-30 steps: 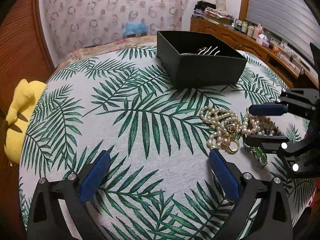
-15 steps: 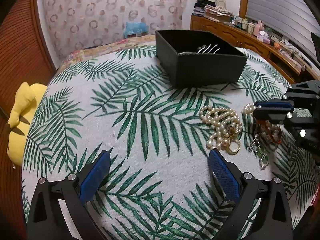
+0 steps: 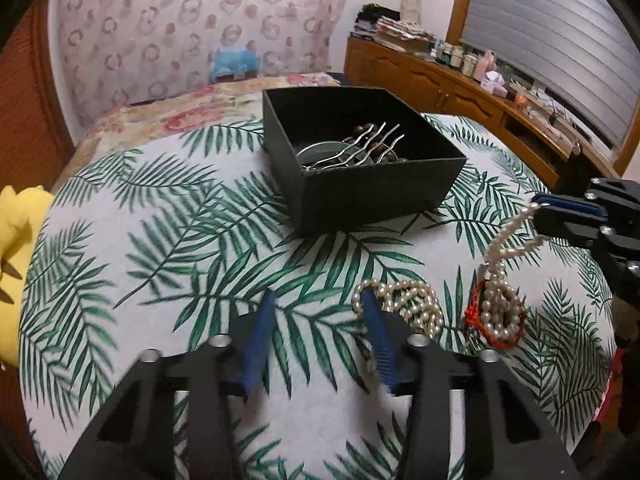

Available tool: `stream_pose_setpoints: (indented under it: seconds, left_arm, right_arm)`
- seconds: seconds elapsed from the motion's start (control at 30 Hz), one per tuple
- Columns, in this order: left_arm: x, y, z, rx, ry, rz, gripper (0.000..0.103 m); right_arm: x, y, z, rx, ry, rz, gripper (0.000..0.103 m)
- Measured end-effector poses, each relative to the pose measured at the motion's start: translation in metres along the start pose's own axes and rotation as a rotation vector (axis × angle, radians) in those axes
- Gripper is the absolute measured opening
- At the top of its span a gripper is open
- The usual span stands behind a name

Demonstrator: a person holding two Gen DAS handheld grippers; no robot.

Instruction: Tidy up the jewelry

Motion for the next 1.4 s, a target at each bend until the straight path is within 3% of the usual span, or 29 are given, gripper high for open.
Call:
stream_pose_setpoints:
  seconds: [0.23, 0.47, 0.7, 0.83, 1.03, 1.4]
  left_arm:
    - [-0.008, 0.008, -0.007, -0.043, -0.012, 0.016, 0.036]
    - [-0.015, 0.012, -0.015, -0.115, 0.029, 0.043, 0.034]
    - [-0.018, 0.017, -0.03, -0.154, 0.005, 0.026, 0.004]
    - [-0.017, 0.018, -0.03, -0.17, 0.033, 0.021, 0.004]
    - [0.01, 0.023, -0.018, -0.107, 0.064, -0.055, 0.004]
    - [0.078, 0.054, -0.024, -0.099, 0.079, -0.214, 0.004]
  right_arm:
    - [0.005, 0.0, -0.003, -0.001, -0.009, -0.002, 0.009]
    - [0.008, -0.001, -0.009, -0.008, -0.019, -0.006, 0.009]
    - [0.016, 0.002, -0.015, -0.022, -0.024, -0.022, 0.009]
    - [0.018, 0.002, -0.018, -0.025, -0.027, -0.024, 0.009]
    - [0.026, 0.007, -0.018, -0.024, -0.028, -0.042, 0.009]
    - [0.047, 0.033, -0.007, 0.002, -0.022, -0.103, 0.009]
Point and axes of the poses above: each gripper's, at about its wrist camera, not at the fingertips, and x roughly against the way its jaws point, z to its left, y to its top, the point moved 3 cm from there along -x, roughly the way its jaws point, and after that the axes turned 12 degrees about -x, right-handed, at the moved point
